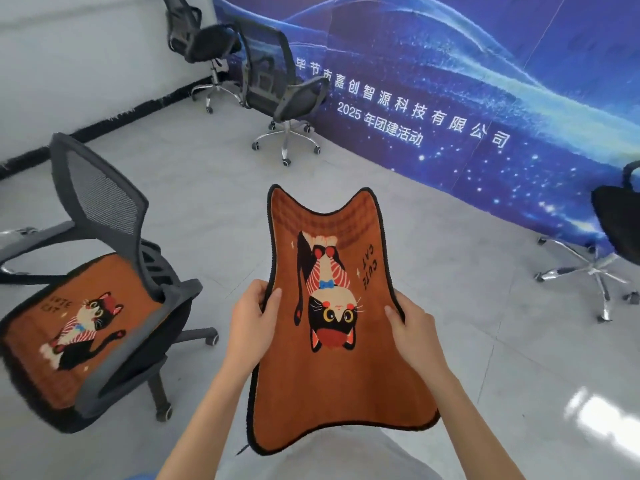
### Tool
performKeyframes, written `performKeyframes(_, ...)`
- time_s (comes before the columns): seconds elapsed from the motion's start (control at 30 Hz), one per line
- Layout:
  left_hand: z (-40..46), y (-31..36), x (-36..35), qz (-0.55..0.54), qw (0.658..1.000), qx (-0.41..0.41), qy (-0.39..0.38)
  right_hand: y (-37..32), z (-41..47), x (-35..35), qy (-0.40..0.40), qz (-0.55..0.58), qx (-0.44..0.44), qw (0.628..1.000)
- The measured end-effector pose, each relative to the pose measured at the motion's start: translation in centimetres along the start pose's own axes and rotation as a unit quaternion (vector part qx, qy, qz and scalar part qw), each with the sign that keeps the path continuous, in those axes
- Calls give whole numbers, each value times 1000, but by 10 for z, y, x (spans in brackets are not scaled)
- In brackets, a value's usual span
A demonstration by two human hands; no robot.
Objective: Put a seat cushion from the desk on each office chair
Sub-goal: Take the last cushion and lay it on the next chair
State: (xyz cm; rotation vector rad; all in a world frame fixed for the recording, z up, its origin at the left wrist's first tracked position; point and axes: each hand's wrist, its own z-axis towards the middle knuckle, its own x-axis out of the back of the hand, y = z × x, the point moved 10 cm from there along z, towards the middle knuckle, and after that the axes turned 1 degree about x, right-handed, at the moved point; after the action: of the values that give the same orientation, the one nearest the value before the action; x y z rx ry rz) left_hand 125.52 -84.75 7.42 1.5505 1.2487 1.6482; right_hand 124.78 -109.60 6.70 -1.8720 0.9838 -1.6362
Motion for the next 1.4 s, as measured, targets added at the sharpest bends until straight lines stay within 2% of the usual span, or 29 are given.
performKeyframes(0.13, 68, 19, 20, 2, 996, 17, 82, -63, 109, -14, -67, -33, 78, 994)
performKeyframes(0.33, 187, -6, 59, -22, 979, 68, 192, -146, 256, -83, -147, -42, 162, 975)
performKeyframes(0.6, 382, -19, 122, -55, 963, 108, 241, -256, 440, -166, -194, -48, 181, 963)
performKeyframes(0.77, 488, -21, 169, -45, 956, 132, 258, -325, 534, -212, -211, -39, 190, 958)
performKeyframes(0.93, 583, -44, 217, -12, 941, 164, 295, -397, 624, -290, -273, -54, 224, 934)
performKeyframes(1.07, 640, -76, 254, -39, 909, 221, 351, -476, 683, -369, -347, -89, 290, 887)
performKeyframes(1.23, 672, -97, 319, -56, 835, 287, 467, -590, 714, -464, -445, -138, 392, 793)
performKeyframes(1.4, 674, -116, 385, -55, 756, 327, 565, -681, 691, -566, -521, -159, 471, 694)
